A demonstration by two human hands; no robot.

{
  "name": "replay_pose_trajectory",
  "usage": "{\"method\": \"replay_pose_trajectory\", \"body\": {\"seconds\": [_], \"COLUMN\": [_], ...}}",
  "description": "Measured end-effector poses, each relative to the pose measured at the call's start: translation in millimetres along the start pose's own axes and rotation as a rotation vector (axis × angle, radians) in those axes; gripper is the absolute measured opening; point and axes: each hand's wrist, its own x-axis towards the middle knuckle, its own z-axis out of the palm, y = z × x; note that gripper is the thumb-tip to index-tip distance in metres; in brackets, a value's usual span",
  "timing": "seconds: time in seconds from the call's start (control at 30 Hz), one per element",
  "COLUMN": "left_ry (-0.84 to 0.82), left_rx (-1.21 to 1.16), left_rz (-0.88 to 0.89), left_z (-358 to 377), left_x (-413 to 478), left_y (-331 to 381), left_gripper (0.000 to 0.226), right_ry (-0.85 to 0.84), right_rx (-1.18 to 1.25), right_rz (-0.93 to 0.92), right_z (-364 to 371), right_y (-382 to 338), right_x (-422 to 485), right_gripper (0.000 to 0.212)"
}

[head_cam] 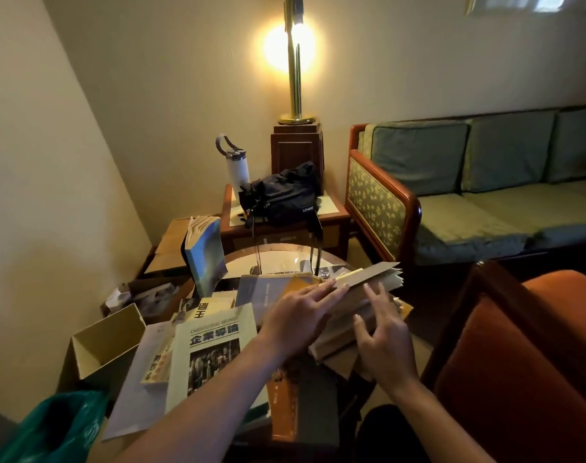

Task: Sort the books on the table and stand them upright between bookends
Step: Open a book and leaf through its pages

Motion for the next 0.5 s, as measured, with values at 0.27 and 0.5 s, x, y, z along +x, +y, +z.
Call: {"method": "replay_pose_trajectory", "body": {"seconds": [0.27,0.5], "left_ry": [-0.198,-0.264], "left_rx": [0.213,0.243], "left_rz": [0.156,0.025], "left_z": [-5,-18], "left_x": [24,43], "left_y": [-3,6], "left_gripper": [0.068,0.055], "right_ry": [-0.1,-0.127], "right_rx": [0.122,0.245], "right_rz": [0.291,0.34], "right_z": [18,28], "right_y": [31,34], "right_x": [-5,-1], "right_gripper": [0.071,0.07]}}
